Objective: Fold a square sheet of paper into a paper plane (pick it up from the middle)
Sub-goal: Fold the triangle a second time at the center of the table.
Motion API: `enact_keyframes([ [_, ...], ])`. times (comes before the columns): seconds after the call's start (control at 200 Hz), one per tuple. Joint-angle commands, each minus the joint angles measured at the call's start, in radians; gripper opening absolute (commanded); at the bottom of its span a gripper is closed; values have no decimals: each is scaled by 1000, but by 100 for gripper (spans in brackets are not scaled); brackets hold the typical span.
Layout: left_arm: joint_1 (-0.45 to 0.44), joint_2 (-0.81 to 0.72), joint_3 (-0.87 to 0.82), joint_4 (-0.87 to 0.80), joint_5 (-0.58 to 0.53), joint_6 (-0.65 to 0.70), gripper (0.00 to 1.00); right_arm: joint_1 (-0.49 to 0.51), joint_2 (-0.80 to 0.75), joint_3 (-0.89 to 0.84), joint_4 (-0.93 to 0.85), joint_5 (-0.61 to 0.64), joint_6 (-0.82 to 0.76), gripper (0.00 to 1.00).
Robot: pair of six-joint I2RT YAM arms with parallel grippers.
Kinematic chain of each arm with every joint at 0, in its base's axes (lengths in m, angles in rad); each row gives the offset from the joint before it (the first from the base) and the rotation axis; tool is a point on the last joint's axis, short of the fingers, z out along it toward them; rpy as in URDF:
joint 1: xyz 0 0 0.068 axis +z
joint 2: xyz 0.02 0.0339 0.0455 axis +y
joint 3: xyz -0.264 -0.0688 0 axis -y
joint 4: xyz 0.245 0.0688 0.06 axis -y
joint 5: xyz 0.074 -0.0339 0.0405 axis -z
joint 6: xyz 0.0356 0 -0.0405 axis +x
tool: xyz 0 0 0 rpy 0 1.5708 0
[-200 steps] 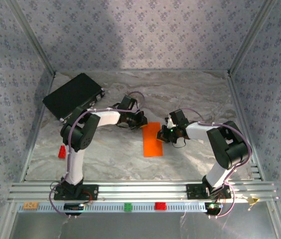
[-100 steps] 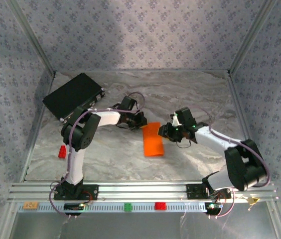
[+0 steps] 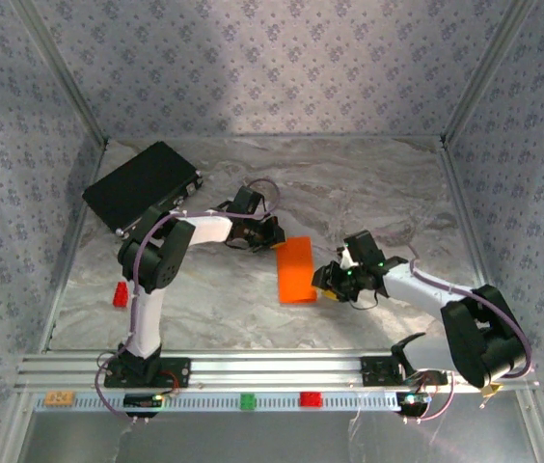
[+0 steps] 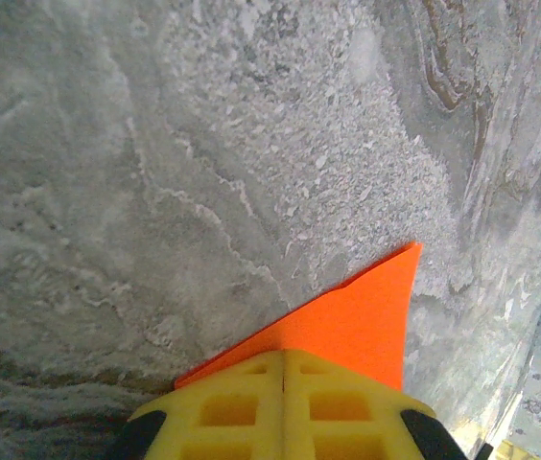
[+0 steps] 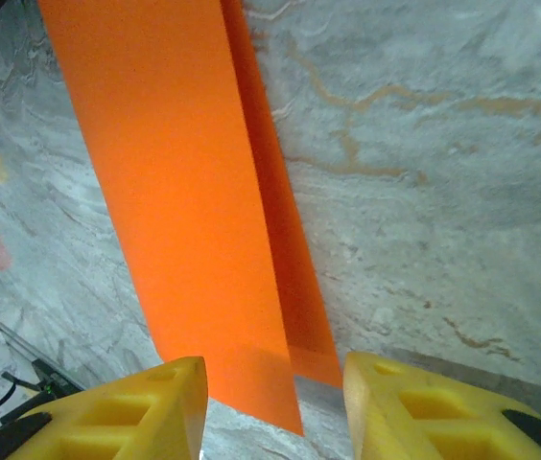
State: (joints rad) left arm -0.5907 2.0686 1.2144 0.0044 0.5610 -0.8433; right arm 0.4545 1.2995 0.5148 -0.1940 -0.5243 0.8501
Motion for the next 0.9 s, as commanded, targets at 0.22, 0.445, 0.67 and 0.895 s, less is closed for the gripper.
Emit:
enact_keyframes([
  [0.22,2,3,-24,-15,2,-7,0,17,71,-4,107,-68,33,39],
  [0.445,2,4,-24,-7,8,-14,0,6,85,-6,195,-96,57,37],
  [0.67,3,4,-25,0,14,-14,0,-12,148,-7,314,-136,67,37],
  [0.895,2,4,-23,3,16,-16,0,-31,186,-15,360,-146,63,33],
])
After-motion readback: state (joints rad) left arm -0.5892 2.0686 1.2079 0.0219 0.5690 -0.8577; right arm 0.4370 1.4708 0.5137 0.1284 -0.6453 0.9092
